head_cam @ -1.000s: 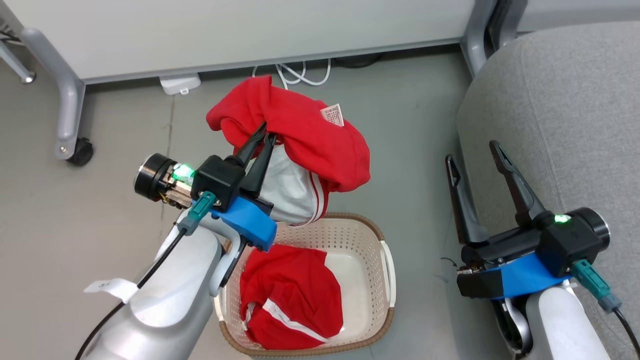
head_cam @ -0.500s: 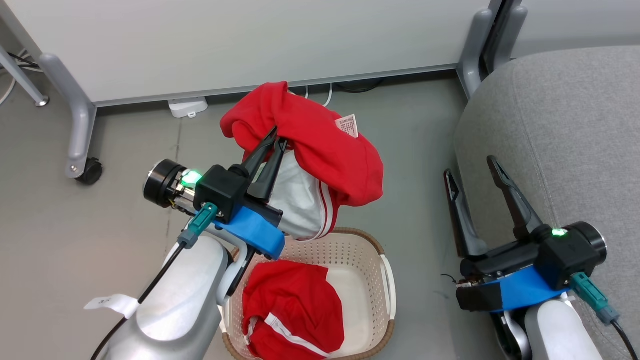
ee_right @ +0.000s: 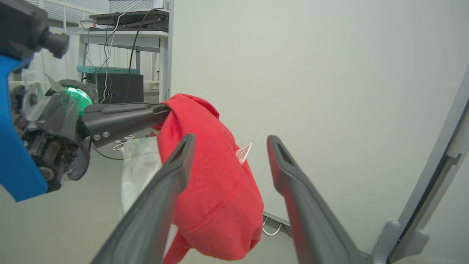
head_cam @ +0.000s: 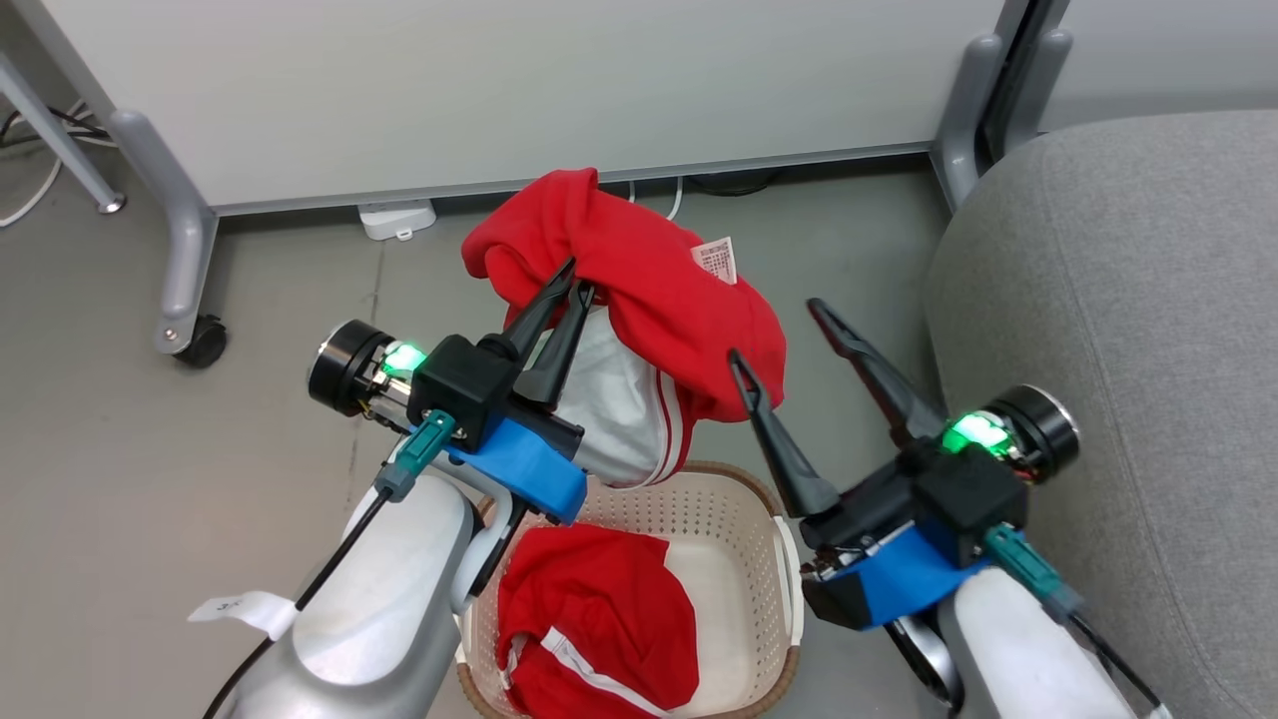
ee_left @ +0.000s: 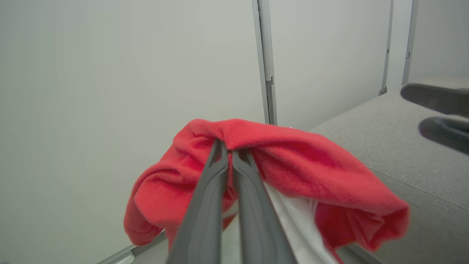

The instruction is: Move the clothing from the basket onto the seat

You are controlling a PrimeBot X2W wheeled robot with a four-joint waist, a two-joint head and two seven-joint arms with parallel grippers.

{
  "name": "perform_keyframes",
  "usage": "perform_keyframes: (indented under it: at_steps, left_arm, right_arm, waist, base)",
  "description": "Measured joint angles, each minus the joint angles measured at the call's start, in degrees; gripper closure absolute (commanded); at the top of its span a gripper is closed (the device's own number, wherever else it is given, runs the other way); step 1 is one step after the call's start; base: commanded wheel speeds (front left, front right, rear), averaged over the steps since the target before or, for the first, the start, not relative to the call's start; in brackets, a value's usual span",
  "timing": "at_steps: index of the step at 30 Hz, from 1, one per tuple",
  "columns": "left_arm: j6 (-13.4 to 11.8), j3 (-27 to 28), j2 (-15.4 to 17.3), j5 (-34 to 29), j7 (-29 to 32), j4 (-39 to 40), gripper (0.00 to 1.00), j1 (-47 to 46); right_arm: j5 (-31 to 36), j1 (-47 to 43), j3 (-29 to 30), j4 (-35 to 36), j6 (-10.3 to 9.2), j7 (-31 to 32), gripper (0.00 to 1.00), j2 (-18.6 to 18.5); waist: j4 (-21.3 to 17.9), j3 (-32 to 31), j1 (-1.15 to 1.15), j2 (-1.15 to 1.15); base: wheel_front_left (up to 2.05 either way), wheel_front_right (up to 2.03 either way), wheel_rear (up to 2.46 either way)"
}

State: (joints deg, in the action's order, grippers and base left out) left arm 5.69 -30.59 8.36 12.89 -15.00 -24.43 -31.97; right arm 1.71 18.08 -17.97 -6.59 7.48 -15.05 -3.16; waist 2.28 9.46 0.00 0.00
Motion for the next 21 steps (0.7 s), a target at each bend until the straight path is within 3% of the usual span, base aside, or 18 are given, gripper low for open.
perform_keyframes:
  at_steps: [9, 21]
  left_arm:
    - [0.69, -0.91, -1.94, -0.94, 0.0, 0.05, 1.0, -0.97]
    - [1.3, -2.97, -3.39, -1.37, 0.0, 0.73, 1.0, -1.11]
  right_arm:
    - [5.12, 6.55, -4.55, -10.53, 0.0, 0.01, 0.0, -0.8]
    - [7.86, 10.96, -2.92, -18.14, 0.0, 0.0, 0.0, -0.16]
  waist:
    - [1.41, 0.52, 0.0, 0.0]
    - [1.81, 0.39, 0.0, 0.0]
  base:
    - [0.0, 0.0, 0.0]
    - [0.0, 0.0, 0.0]
